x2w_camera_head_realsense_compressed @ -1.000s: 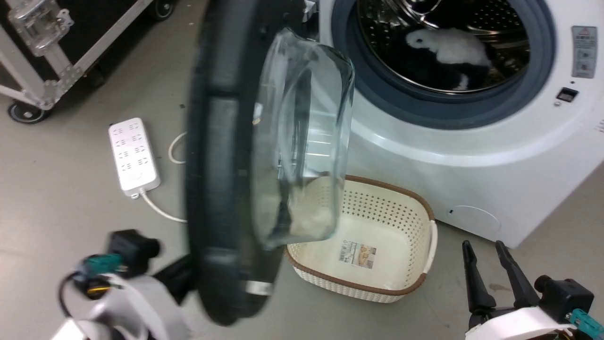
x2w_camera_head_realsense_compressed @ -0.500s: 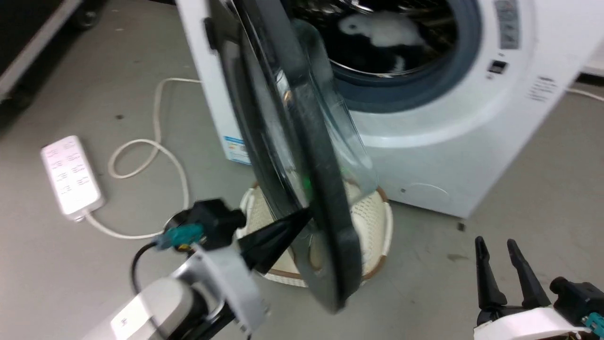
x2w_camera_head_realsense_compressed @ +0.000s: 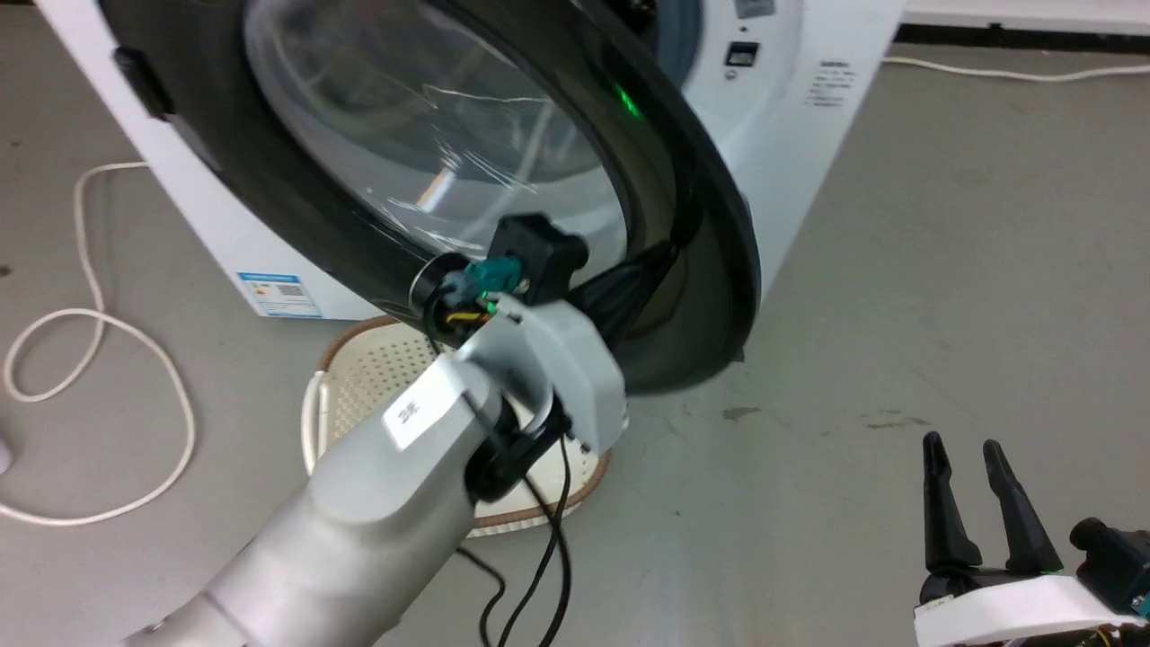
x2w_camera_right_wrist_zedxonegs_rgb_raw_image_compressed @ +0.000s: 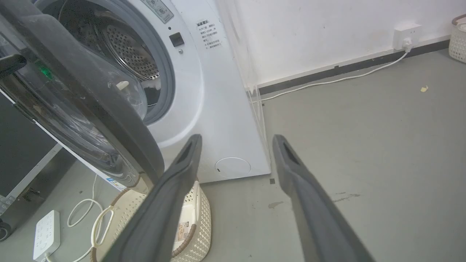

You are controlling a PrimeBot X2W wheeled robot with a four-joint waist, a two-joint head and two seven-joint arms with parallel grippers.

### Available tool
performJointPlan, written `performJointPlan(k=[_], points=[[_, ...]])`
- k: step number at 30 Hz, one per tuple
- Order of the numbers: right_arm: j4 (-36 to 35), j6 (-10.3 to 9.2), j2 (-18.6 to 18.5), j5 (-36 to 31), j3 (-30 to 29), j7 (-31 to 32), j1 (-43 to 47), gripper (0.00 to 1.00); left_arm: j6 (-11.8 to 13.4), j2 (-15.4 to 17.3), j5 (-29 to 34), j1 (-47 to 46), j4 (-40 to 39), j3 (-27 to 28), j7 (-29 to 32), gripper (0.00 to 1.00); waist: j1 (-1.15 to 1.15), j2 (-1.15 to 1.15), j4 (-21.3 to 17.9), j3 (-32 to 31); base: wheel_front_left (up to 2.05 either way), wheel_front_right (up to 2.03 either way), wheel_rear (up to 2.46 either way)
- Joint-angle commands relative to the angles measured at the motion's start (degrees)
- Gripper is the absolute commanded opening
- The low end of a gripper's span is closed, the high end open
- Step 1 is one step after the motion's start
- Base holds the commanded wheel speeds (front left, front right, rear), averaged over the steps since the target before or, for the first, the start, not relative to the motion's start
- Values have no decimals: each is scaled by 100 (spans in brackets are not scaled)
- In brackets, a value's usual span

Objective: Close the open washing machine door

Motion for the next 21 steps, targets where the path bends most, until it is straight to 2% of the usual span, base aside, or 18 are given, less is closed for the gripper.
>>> performJointPlan(k=[1, 7, 10, 14, 17, 21], points=[[-30, 6, -3, 37, 6, -26, -93, 100, 36, -131, 20, -158, 258, 22, -65, 0, -1, -1, -103, 46, 0, 0, 0], [-18, 6, -3, 46, -16, -26, -37, 100, 27, -597, -195, -414, 976, 236, -474, 0, -1, -1, -72, -67, 0, 0, 0], [-11, 6, -3, 32, -61, -26, 17, 100, -25, -678, -452, -382, 1042, 435, -750, 0, -1, -1, 80, -221, 0, 0, 0], [-10, 6, -3, -40, -98, -26, 93, 100, 2, -622, -733, -262, 873, 941, -1169, 0, -1, -1, 313, -483, 0, 0, 0], [-10, 6, -3, -89, -84, -26, 128, 100, 226, -466, -696, -113, 618, 1473, -1309, 0, -1, -1, 460, -677, 0, 0, 0], [-21, 6, -3, -100, -16, -26, 151, 100, 574, -155, -47, 321, -36, 2351, -1332, 0, -1, -1, 560, -860, 0, 0, 0]])
